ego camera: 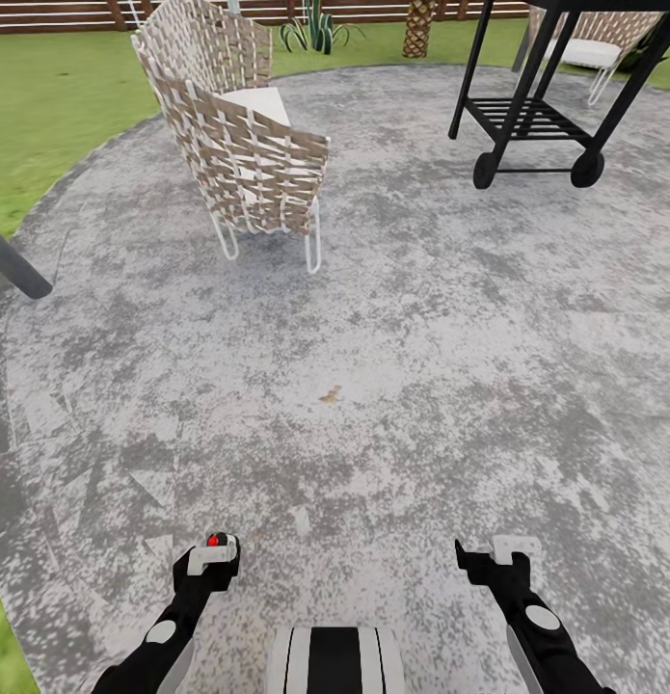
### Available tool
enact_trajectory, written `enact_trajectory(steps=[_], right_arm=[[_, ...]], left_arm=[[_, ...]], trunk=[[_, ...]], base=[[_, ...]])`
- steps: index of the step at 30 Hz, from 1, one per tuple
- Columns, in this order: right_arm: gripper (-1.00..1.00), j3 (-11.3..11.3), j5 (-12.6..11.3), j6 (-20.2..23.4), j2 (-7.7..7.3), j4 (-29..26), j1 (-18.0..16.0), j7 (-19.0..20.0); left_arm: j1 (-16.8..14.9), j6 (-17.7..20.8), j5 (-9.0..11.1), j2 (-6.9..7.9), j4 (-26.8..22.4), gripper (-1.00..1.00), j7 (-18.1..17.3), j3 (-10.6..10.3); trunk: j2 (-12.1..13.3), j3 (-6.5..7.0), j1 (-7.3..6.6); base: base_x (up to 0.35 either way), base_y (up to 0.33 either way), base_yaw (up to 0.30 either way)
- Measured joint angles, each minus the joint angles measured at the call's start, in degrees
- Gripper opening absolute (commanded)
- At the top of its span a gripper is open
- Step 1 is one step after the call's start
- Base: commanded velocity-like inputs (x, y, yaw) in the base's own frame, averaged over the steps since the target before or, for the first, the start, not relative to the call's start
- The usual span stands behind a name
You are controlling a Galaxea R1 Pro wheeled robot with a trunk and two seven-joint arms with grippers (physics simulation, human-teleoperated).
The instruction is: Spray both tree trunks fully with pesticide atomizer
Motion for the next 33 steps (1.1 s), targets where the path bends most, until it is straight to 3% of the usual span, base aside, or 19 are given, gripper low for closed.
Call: enact_trajectory(steps=[33], right_arm=[[1.0, 0.0, 0.0, 0.0, 0.0, 0.0, 0.0, 0.0]], left_arm=[[0.0, 0.0, 0.1, 0.0, 0.0, 1.0, 0.0, 0.2]], trunk=[[0.0, 0.3, 0.0]], base=[[0.0, 0.0, -0.017]])
